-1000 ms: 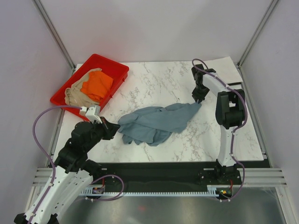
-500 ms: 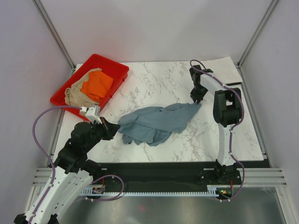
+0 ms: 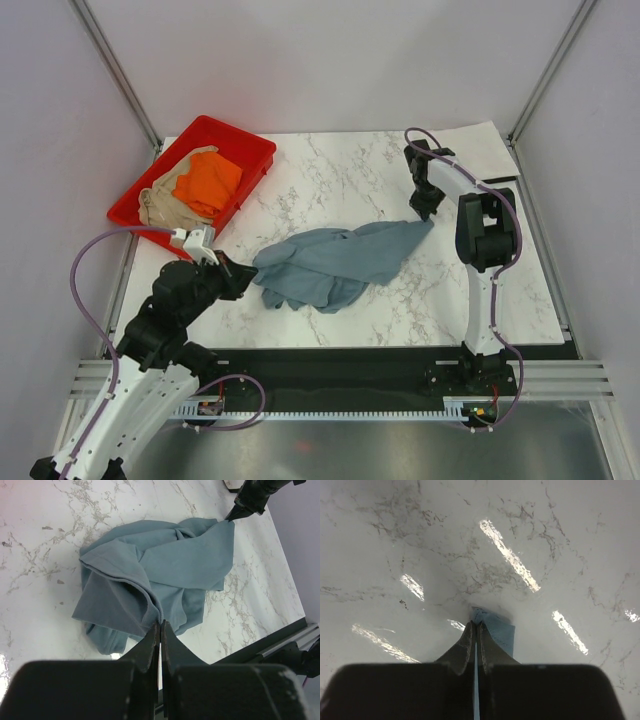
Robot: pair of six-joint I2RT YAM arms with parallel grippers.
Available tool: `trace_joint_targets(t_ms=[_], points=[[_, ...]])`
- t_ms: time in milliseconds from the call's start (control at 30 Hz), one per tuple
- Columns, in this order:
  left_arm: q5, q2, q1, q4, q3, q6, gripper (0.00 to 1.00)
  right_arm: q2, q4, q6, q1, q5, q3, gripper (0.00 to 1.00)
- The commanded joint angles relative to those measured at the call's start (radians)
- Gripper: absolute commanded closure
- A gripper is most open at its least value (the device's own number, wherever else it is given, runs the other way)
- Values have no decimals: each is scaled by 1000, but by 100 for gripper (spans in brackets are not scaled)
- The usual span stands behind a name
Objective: Fold and stack the t-shirts
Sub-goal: Flatten the tshirt out
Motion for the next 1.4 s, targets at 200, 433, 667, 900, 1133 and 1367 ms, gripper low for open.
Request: trace_joint_targets(t_ms=[200, 433, 667, 900, 1133, 1367], points=[[-123, 167, 3, 84, 250, 206, 98, -304, -93, -134, -5, 202, 170, 100], [-59, 414, 5, 106, 803, 521, 98, -722, -63, -192, -8, 238, 234, 100], [119, 413, 3, 108, 1130, 552, 98, -1184, -20, -177, -8, 232, 204, 100], [304, 311, 3, 166, 1193, 540, 98, -1381, -26, -166, -8, 164, 256, 100], [316, 296, 3, 166, 1160, 589, 98, -1354, -38, -177, -10, 130, 258, 100], [96, 398, 3, 166, 1054, 765, 98, -1212, 66, -222, -8, 144, 205, 100]])
